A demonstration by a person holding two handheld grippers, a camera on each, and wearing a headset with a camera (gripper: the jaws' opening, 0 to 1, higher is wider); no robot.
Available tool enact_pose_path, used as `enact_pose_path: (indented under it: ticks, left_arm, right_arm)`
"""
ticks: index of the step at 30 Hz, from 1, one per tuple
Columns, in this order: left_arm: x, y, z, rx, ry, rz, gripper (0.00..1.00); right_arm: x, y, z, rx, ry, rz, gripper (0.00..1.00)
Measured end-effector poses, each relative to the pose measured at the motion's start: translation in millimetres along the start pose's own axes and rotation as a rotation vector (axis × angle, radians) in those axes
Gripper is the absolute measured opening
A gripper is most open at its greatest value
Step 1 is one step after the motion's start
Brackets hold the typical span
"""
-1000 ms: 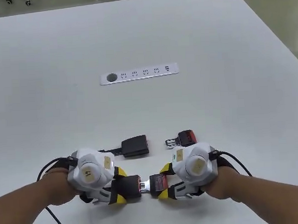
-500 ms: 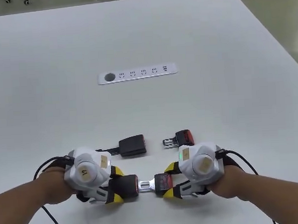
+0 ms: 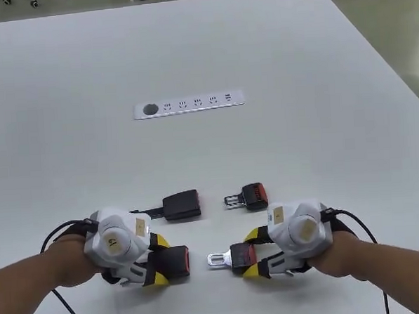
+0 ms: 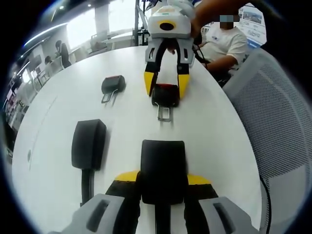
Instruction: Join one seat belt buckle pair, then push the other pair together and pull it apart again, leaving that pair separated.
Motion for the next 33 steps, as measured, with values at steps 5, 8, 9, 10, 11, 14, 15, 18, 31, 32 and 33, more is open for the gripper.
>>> enact_pose_path:
  ticks: [5,8,9,10,11,14,15,18,31,32,33]
  left_arm:
    - [2.6,1.6,0.5,0.000,0.002,0.000,0.34]
    - [4.3,2.8,1.0,0.001,0.003,0.000,0.34]
    - [4.7,3.1,1.1,0.001,0.003,0.000,0.34]
    - [4.3,2.9,1.0,0.001,0.003,0.000,0.34]
    - [4.0,2.8,1.0,0.001,0.006,0.005,0.34]
    - [3.7,2.5,1.1,-0.001,0.010,0.006,0.35]
    - [3.7,2.6,1.1,-0.001,0.010,0.007,0.35]
    - [0.8,0.9,0.2,0.000,0.012,0.008,0.35]
    - [-6.4,-3.4,2.3,-0.017,0.032,-0.034,0.51]
    - [-6.6,-3.1,2.2,-0.019,0.020,-0.043,0.53]
    - [-7.0,-2.8,1.8,-0.024,0.022,-0.053,0.54]
  right_arm:
    - [6.4,-1.6,-4.7,-0.001,0.000,-0.001,0.32]
    - [9.2,-1.8,-6.9,0.002,0.000,0.006,0.32]
    - [10.9,-4.3,-7.0,0.003,0.002,0.004,0.32]
    - [11.7,-4.3,-7.3,0.003,0.003,0.000,0.33]
    - [12.1,-3.4,-8.3,0.002,0.003,-0.002,0.33]
    - [11.6,-2.0,-9.5,0.000,-0.002,0.001,0.33]
    - [11.4,-2.3,-9.4,-0.003,-0.001,-0.001,0.33]
    - [10.9,-1.4,-9.1,-0.003,0.005,-0.006,0.33]
    - [11.2,8.0,-20.1,0.049,0.009,0.025,0.42]
    - [11.7,8.0,-22.1,0.051,0.002,0.037,0.44]
    - [12.5,6.9,-23.3,0.056,-0.009,0.054,0.45]
Point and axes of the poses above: the centre of the closed fingertips' face, and the gripper's own axes: z roughly forward along the fingers, y roughly to its left, x roughly out of its underside, the point moved 9 cm from there along -z, roughly backward along the fingers, and after that the axes turned 3 degrees about x, right-handed, at the moved point
